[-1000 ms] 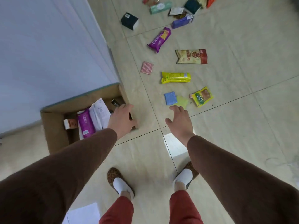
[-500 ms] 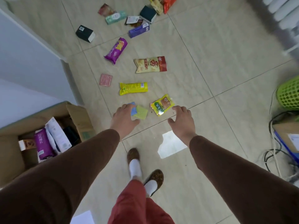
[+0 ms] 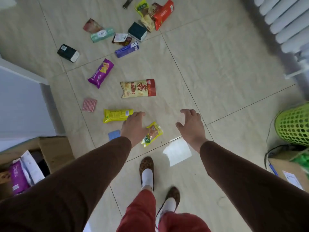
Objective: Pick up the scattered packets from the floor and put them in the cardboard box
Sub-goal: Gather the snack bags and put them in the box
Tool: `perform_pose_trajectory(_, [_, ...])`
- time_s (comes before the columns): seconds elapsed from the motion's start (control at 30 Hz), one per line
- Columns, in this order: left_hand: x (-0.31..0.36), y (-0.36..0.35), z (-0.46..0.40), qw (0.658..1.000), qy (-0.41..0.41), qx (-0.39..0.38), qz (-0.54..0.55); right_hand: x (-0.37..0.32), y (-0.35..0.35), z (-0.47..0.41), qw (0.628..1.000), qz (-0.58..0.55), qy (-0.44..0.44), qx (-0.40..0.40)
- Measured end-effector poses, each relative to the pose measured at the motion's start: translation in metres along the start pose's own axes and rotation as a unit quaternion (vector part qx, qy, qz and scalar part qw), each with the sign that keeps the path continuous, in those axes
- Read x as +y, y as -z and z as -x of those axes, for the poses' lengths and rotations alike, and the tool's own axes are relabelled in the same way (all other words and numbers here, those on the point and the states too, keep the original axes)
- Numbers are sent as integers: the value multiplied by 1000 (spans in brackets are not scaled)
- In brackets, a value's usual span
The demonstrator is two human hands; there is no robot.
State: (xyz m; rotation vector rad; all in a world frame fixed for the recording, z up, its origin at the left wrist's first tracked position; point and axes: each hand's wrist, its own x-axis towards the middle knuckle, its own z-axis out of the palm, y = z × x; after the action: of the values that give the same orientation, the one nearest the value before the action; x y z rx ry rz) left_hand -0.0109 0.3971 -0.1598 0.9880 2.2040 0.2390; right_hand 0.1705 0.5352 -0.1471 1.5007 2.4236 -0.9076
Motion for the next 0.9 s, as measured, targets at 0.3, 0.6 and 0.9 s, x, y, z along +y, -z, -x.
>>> perform_pose_trajectory(0.3, [113,5,-123,999,40,3,22,61,87,-132,1000,-11,17,-21])
perform_pose_trajectory(0.6, [224,21,-234,996,69,23,43,105,181,-270,998,14,53,-42])
perform_pose_trajectory(0.9, [226,97,-339,990,109,65,66,36,220,-413,992,35,111,-54])
